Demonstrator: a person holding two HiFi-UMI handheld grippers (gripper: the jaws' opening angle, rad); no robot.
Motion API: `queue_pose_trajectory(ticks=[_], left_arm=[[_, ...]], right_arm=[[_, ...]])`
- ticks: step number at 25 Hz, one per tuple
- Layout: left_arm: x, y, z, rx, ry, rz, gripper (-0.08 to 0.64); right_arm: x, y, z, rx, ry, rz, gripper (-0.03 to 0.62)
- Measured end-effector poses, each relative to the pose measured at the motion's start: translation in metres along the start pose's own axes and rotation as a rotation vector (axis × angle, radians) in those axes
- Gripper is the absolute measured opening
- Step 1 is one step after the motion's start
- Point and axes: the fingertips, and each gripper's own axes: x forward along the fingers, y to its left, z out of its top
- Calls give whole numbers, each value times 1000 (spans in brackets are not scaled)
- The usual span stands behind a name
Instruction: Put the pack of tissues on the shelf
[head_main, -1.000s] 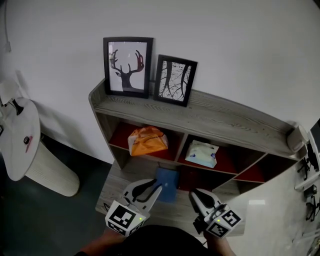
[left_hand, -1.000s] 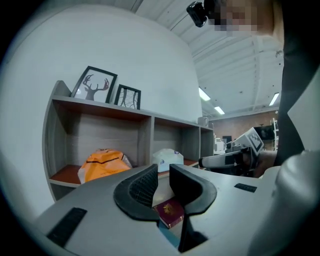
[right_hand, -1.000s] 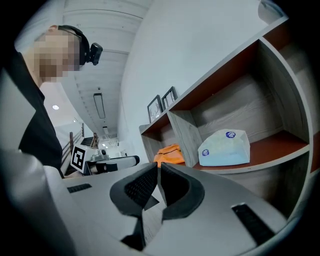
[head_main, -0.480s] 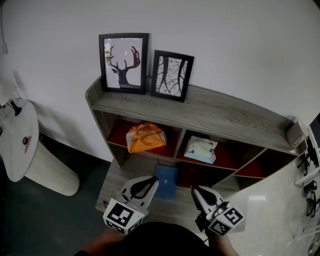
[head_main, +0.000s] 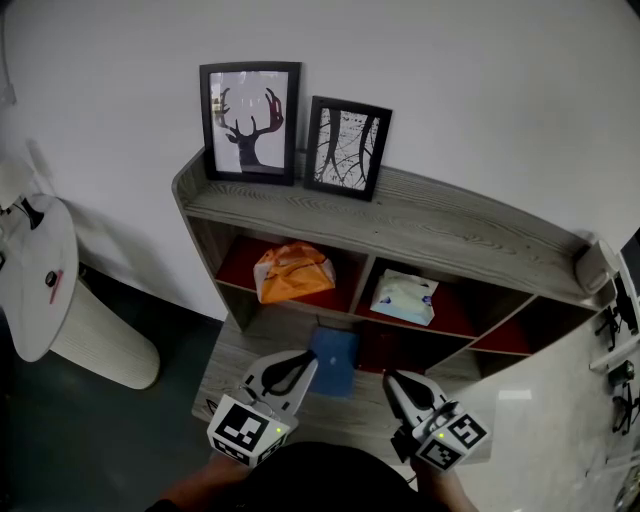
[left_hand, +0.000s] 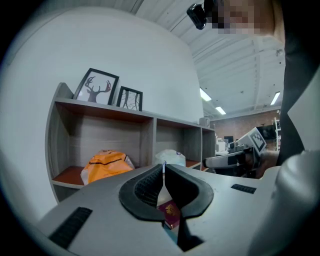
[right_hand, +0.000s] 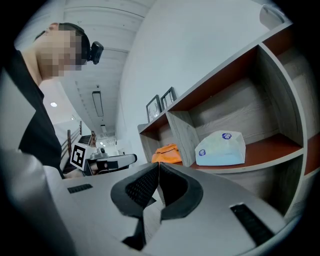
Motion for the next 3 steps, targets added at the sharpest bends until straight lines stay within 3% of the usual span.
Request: queue_pose_trajectory(ticks=[3], left_arm=[[1, 2, 0, -2, 6, 0, 25]], right_arm=[[2, 0, -1, 3, 5, 1, 19]])
